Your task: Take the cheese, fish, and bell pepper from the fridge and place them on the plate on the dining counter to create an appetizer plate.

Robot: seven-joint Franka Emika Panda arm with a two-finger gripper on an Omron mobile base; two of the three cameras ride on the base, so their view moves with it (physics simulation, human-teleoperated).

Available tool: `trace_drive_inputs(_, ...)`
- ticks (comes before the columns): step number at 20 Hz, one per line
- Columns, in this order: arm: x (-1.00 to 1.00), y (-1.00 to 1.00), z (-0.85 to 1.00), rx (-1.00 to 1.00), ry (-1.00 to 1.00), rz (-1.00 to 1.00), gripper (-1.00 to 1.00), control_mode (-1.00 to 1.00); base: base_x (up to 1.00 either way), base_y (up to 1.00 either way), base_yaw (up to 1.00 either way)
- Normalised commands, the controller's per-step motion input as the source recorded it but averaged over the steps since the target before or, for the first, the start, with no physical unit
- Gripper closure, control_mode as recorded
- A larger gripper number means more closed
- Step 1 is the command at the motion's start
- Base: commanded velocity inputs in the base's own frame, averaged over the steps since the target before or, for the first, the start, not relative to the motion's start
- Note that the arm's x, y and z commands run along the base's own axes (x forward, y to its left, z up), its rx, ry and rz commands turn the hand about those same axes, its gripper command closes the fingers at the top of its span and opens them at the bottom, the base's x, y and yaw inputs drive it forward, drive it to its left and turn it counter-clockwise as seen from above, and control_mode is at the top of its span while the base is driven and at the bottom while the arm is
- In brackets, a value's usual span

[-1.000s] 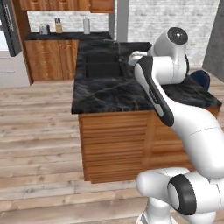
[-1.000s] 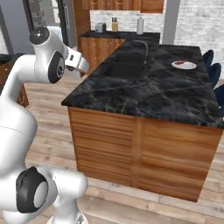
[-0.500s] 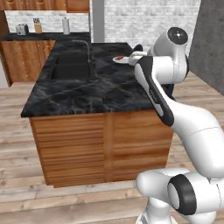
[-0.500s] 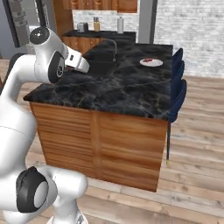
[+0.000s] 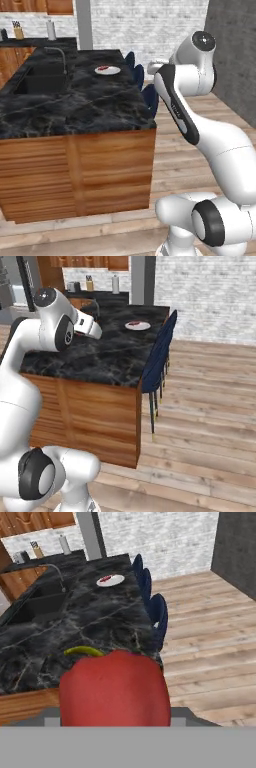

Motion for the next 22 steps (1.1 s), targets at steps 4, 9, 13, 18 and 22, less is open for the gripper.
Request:
trace_drive_inputs(4,0.00,0.00,0.00,0.00,0.00,0.00,1.00,1.00,0.63,-1.00,0.00)
trace_drive_inputs(9,0.00,0.00,0.00,0.00,0.00,0.00,1.00,1.00,0.87,-1.00,0.00)
trace_drive_inputs(13,0.00,0.00,0.00,0.00,0.00,0.00,1.00,1.00,0.68,-1.00,0.00)
trace_drive_inputs(18,0.00,0.00,0.00,0.00,0.00,0.00,1.00,1.00,0.70,-1.00,0.01)
trace_drive_inputs(22,0.00,0.00,0.00,0.00,0.00,0.00,1.00,1.00,0.86,-0.99,0.29)
